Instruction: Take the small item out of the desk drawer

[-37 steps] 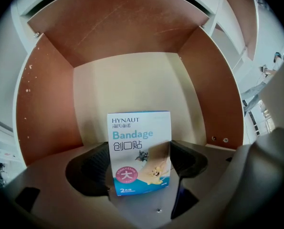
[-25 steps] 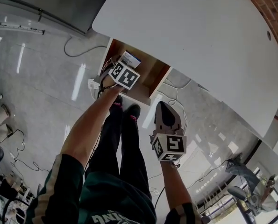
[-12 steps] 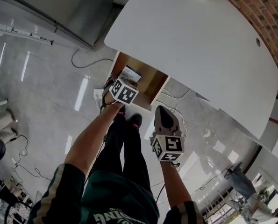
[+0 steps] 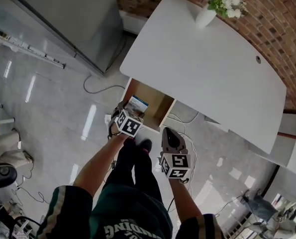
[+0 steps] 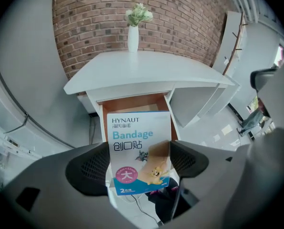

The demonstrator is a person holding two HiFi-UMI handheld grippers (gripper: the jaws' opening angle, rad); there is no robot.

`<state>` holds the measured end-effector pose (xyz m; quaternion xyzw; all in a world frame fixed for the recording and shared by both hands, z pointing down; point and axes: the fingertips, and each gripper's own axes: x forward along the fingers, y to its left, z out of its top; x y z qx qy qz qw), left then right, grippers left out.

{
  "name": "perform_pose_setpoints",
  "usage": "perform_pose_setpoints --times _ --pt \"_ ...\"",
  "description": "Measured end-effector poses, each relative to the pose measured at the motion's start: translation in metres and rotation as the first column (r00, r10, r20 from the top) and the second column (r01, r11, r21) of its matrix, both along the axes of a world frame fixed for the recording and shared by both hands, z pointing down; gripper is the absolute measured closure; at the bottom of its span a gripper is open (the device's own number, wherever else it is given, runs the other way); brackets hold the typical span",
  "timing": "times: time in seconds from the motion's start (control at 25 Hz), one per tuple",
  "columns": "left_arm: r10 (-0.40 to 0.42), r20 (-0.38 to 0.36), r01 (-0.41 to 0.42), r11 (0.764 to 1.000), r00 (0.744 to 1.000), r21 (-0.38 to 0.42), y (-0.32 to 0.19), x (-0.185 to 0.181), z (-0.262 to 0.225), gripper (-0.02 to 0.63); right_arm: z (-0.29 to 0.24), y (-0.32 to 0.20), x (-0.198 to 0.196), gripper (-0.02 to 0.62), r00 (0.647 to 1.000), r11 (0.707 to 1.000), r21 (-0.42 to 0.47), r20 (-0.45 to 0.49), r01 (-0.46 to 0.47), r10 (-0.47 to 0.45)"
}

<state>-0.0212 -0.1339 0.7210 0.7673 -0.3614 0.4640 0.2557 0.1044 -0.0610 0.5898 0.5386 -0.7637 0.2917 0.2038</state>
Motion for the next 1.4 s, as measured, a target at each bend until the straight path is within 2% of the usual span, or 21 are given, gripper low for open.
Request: perform_pose_setpoints --times 0.52,0.8,1.12,1.28,1.4 --pt "0.006 -0.065 0.0 0.996 0.998 0.088 0.034 -0.003 -0.094 0.19 -0.04 0.021 0.002 0.572 0.998 0.998 0.024 0.028 -0.055 0.054" --pt "0.023 -0.087 -0.008 0.987 0.996 0.163 0.031 -0.002 -0.143 0.19 -0.076 0.004 0.004 0.572 0.999 0.994 0.101 0.02 -0.047 0.045" --pt "-0.019 -0.142 0.061 0.953 0.99 0.298 -0.01 -0.009 -0.209 0.19 -0.134 -0.035 0.006 0.572 1.0 0.973 0.231 0.025 -0.023 0.018" --pt "-0.013 -0.159 0.072 0.926 0.987 0.372 -0.033 -0.01 -0.244 0.19 -0.17 -0.059 0.004 0.572 0.999 0.942 0.334 -0.05 0.032 -0.016" --pt "-0.006 -0.174 0.08 0.902 0.985 0.425 -0.05 -0.011 -0.271 0.19 -0.2 -0.079 0.004 0.572 0.998 0.916 0.398 -0.057 0.047 -0.027"
